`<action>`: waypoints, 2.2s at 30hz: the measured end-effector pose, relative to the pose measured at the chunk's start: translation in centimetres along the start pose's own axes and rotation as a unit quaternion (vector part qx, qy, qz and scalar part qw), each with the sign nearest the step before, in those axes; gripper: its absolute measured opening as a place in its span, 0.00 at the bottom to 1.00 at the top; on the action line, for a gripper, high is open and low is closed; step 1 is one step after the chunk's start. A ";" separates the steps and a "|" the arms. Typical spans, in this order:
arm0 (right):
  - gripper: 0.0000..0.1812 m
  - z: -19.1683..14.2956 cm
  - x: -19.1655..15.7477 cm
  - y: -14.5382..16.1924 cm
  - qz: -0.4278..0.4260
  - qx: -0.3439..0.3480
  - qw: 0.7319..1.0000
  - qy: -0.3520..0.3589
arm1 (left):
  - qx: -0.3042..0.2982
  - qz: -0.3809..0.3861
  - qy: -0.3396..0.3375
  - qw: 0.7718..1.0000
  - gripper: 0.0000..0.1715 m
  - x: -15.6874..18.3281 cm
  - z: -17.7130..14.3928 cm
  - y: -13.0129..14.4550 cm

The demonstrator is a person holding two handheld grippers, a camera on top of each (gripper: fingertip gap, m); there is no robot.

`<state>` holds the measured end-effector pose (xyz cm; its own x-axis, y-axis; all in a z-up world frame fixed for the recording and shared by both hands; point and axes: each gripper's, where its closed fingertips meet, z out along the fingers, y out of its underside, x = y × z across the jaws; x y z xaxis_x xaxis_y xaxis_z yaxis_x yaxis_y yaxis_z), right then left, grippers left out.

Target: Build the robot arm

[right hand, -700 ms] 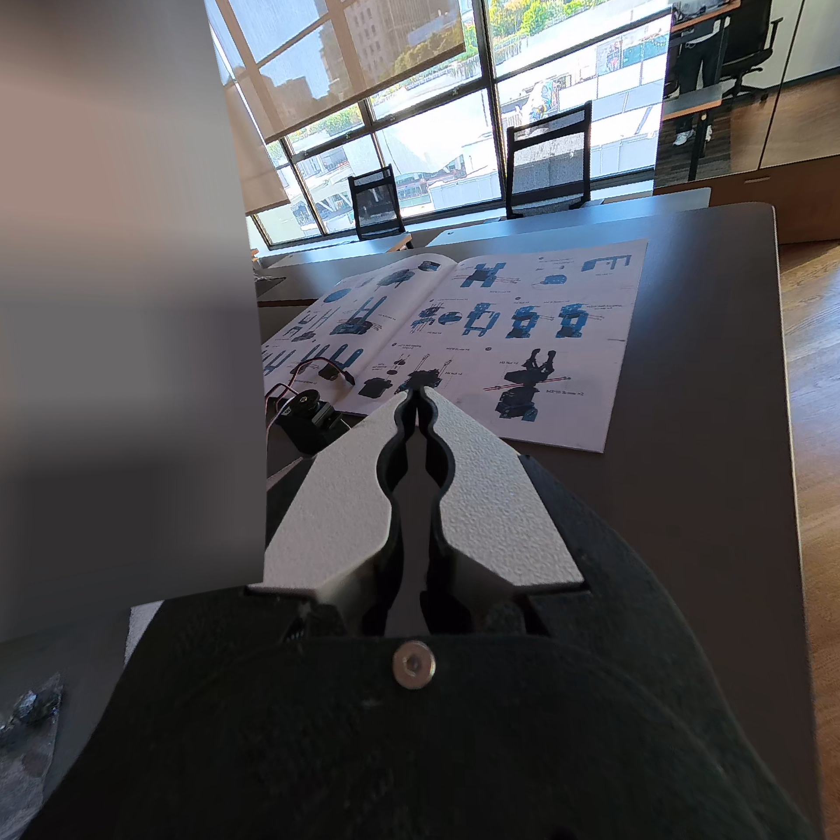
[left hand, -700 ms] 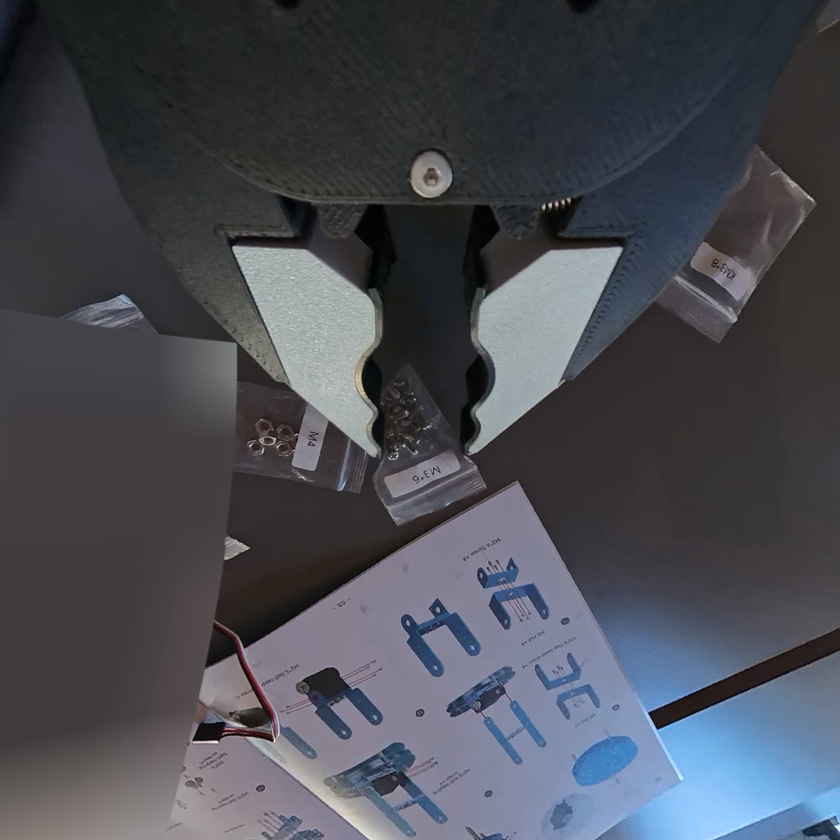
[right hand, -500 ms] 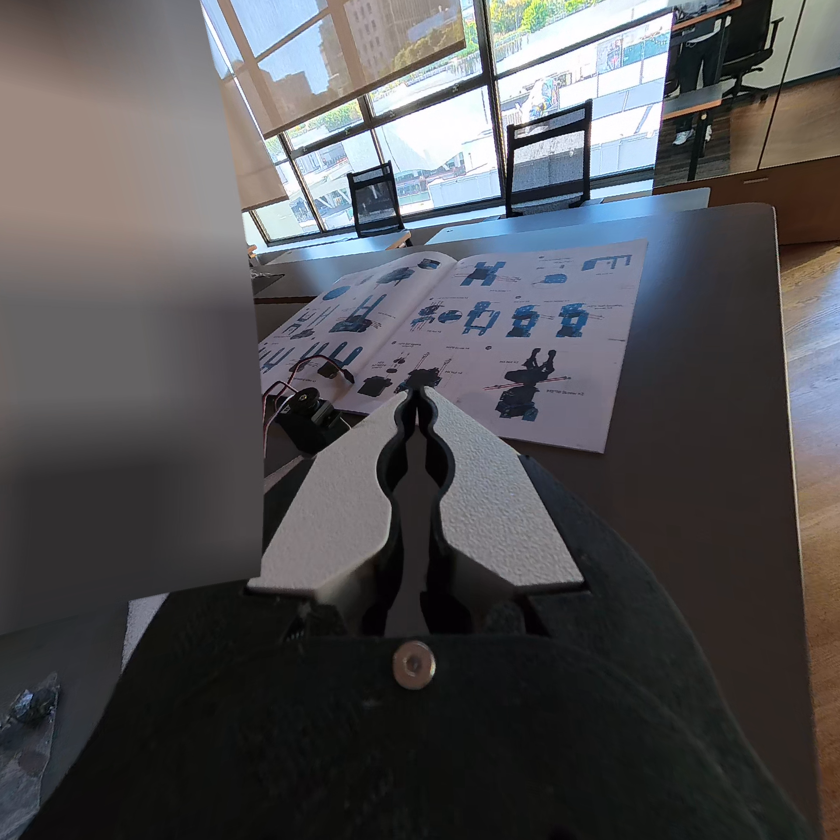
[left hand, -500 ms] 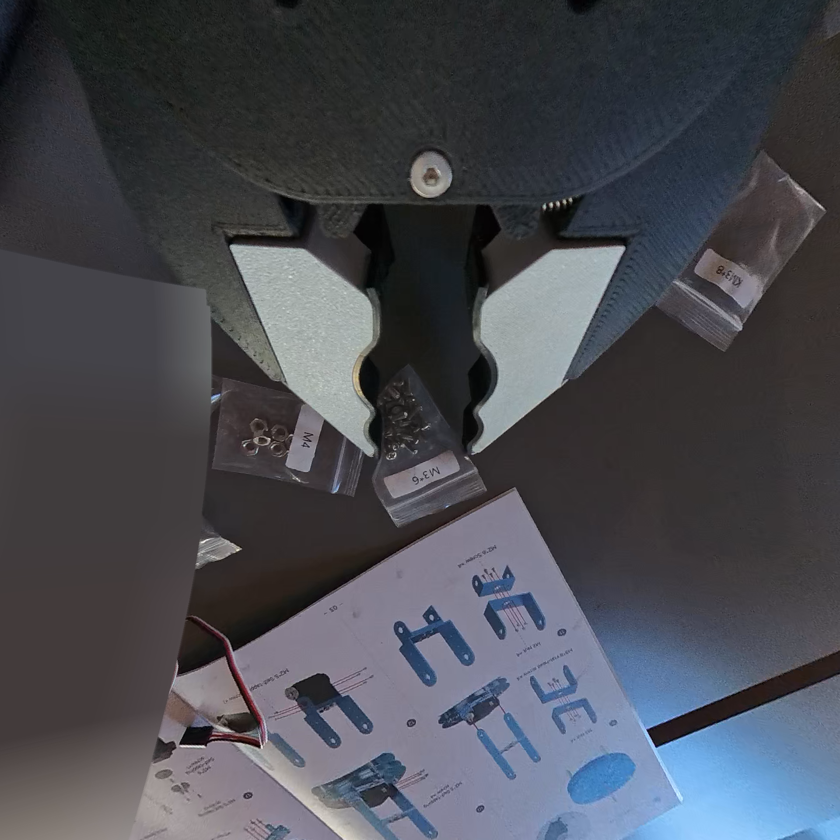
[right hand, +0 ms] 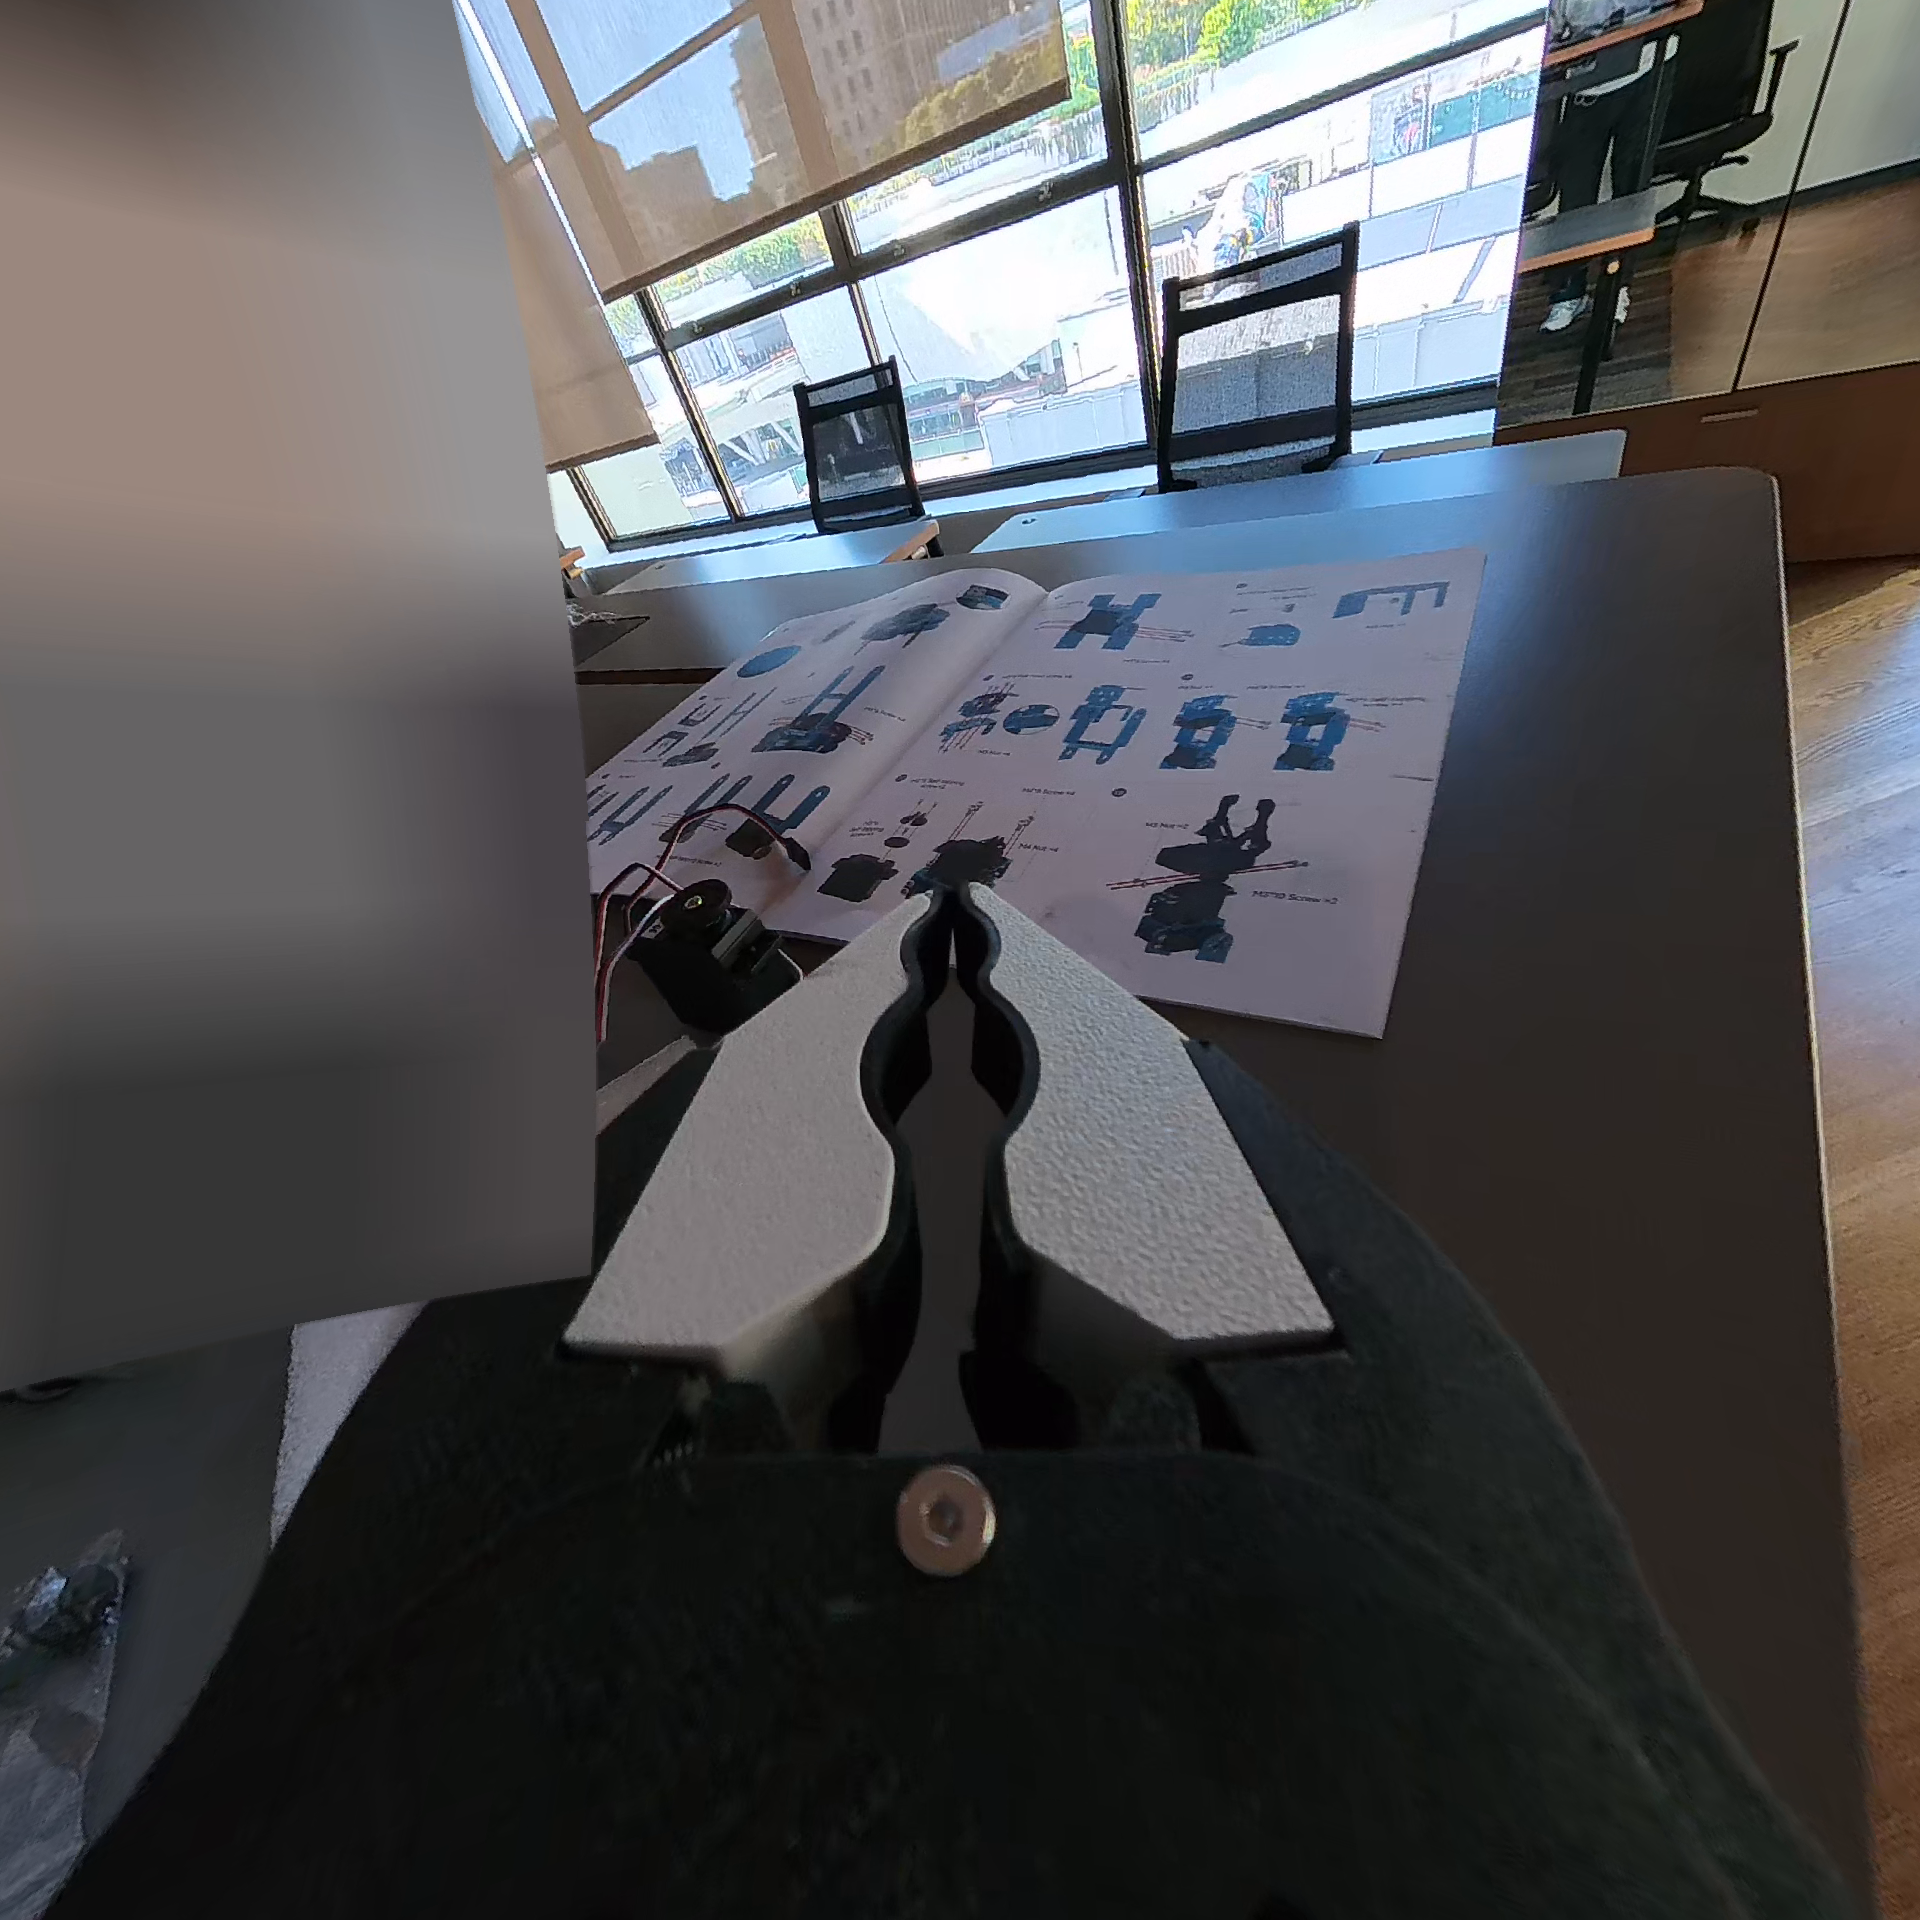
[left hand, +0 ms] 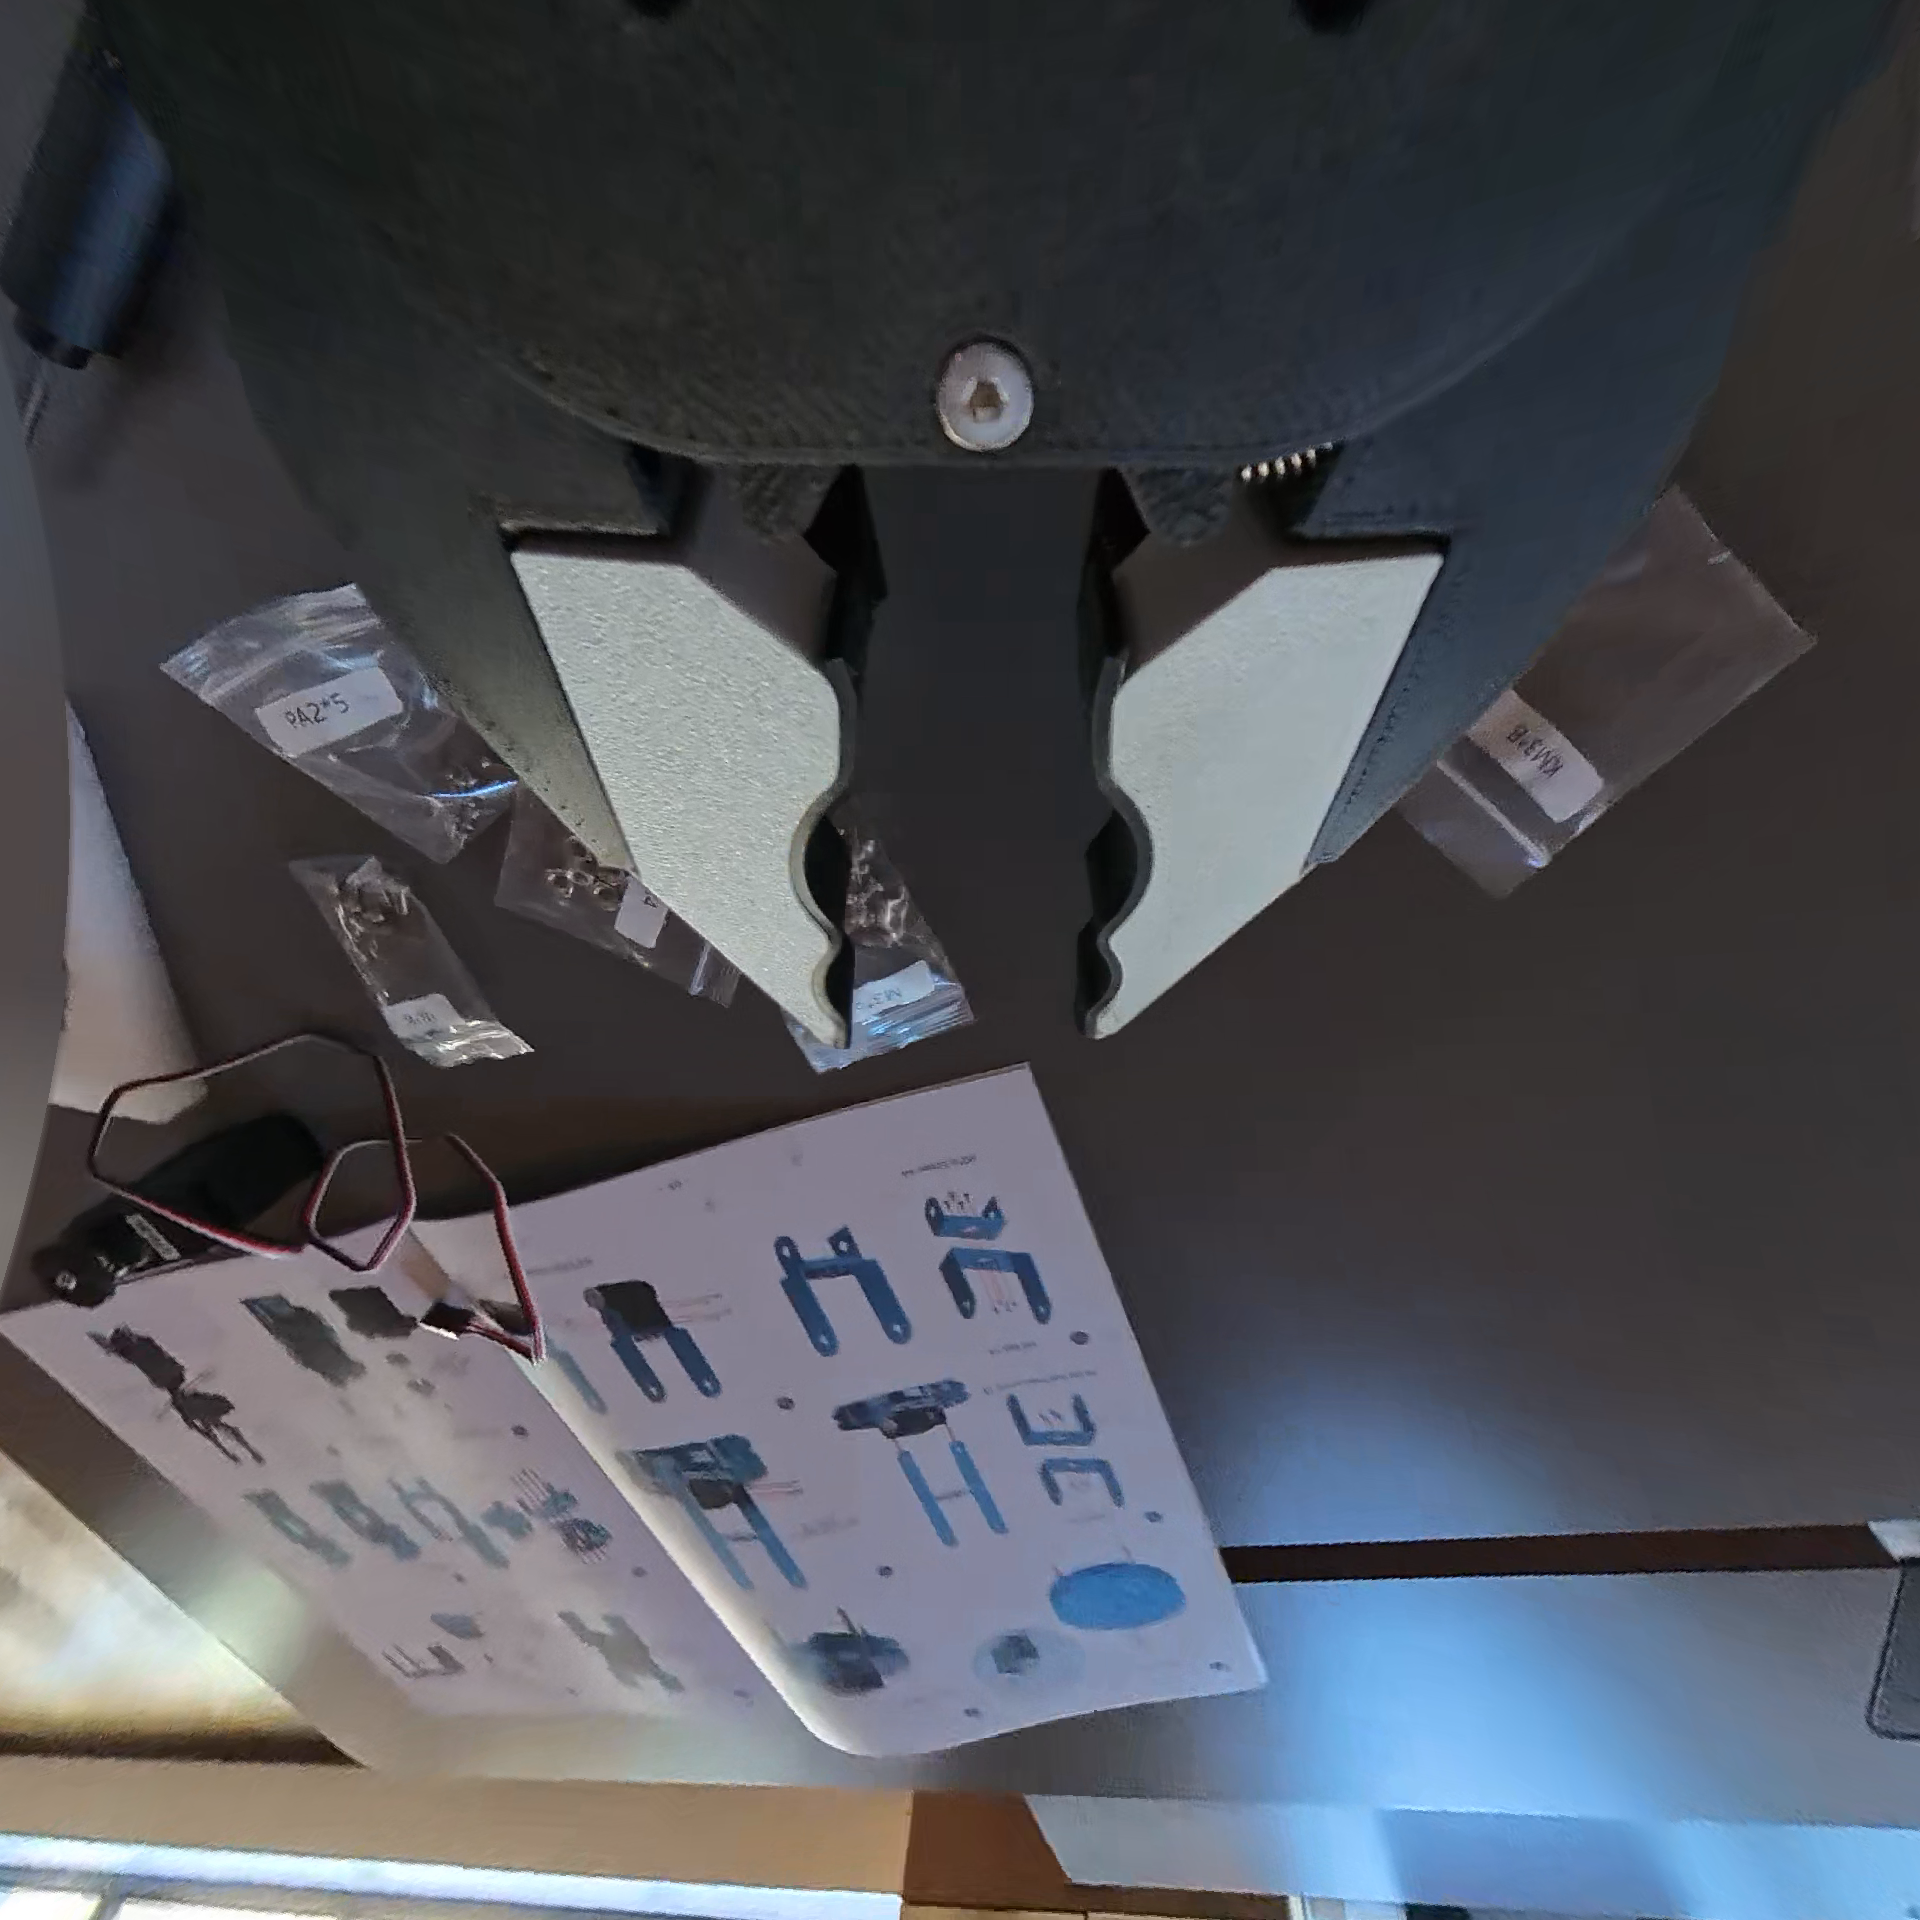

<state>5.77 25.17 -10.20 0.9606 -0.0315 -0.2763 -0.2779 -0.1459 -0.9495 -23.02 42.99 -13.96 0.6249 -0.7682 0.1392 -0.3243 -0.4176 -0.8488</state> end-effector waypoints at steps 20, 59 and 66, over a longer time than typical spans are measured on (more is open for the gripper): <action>0.00 0.1 -0.1 0.1 -0.007 -0.007 1.000 0.001 | -0.038 -0.007 0.025 0.999 0.14 0.7 0.4 1.3; 0.00 0.8 -0.4 1.1 -0.035 -0.045 0.998 0.010 | -0.039 -0.010 0.050 0.998 0.16 1.4 0.7 1.3; 0.00 1.1 -1.0 1.4 -0.072 -0.054 0.996 0.017 | 0.034 -0.041 0.041 0.998 0.21 0.6 -1.4 -1.7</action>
<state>4.38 26.05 -11.43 0.9907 -0.0362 -0.1311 -0.1360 -0.2574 -0.9567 -23.09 42.54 -11.69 0.5865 -0.7712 0.2476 -0.2247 -0.4486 -0.8651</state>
